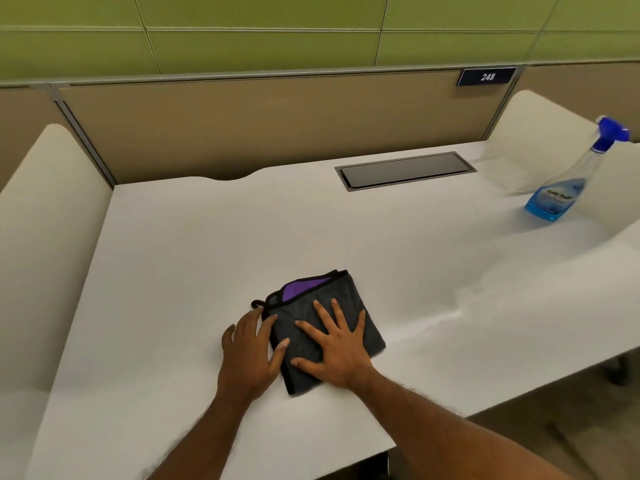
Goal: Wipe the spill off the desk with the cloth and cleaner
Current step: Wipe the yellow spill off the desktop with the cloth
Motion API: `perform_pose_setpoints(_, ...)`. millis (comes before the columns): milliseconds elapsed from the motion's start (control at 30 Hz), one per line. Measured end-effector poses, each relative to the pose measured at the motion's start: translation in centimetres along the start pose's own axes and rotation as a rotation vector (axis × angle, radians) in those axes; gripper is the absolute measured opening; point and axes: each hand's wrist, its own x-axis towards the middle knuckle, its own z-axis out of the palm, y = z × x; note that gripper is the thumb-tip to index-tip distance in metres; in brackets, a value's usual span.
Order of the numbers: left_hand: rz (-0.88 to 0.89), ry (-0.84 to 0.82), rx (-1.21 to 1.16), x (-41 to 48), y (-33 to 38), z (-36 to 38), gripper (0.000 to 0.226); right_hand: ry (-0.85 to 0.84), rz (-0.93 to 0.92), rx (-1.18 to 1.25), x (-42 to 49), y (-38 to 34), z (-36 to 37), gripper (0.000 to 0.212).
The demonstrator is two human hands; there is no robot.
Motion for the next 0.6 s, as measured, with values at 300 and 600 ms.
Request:
perform_pose_setpoints(300, -0.025, -0.078, 0.065, 0.9, 5.9, 2.5, 0.065, -0.039, 0.119, -0.003, -0.8, 7.7, -2.3, 0.084)
perform_pose_setpoints(600, -0.131, -0.065, 0.081, 5.2, 14.3, 5.1, 0.056, -0.043, 0.095, 0.000, -0.3, 14.2, -3.8, 0.083)
